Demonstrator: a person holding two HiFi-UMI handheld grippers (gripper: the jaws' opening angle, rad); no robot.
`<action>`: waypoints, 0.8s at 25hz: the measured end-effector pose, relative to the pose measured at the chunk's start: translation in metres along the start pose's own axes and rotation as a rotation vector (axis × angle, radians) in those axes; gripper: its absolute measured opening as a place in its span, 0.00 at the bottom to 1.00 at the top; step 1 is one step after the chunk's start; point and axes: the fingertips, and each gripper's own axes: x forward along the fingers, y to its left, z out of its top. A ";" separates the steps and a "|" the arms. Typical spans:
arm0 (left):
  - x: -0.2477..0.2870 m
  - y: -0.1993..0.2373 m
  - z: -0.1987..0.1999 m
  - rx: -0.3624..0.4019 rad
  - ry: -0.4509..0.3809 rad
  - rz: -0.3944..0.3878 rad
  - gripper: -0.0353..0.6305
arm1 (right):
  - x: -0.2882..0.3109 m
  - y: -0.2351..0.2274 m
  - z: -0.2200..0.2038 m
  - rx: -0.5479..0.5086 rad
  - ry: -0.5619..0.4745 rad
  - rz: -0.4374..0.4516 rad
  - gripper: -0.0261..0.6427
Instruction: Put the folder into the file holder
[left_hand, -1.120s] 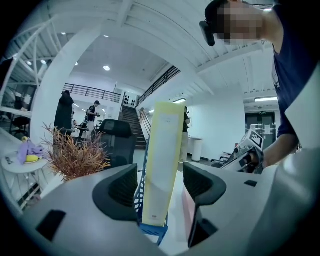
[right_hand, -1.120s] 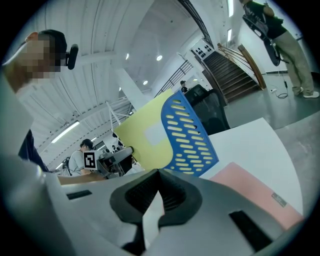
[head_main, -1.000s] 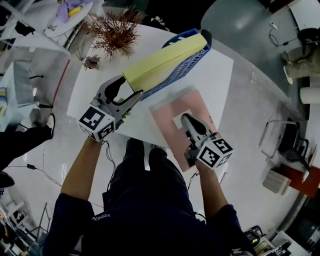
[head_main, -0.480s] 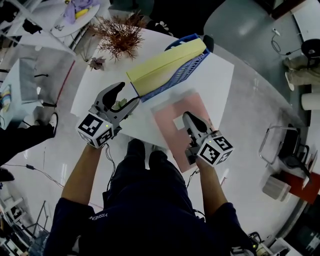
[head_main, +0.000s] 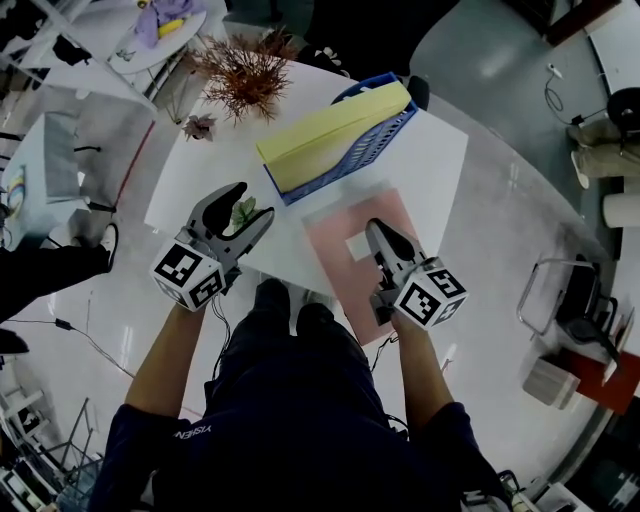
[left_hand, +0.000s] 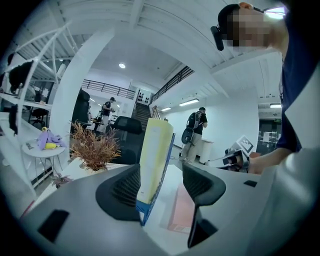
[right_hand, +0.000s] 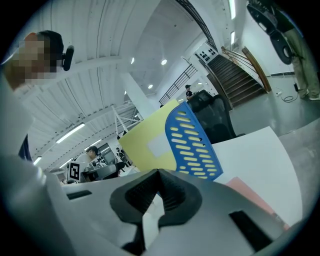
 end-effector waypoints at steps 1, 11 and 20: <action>-0.001 -0.001 -0.001 -0.003 0.000 0.002 0.47 | 0.000 0.000 0.001 -0.001 -0.001 0.002 0.05; -0.006 -0.013 0.004 -0.012 -0.017 0.018 0.39 | -0.004 0.004 0.011 -0.018 -0.012 0.013 0.05; -0.007 -0.019 0.009 0.002 -0.030 0.042 0.28 | -0.008 0.014 0.025 -0.047 -0.031 0.038 0.05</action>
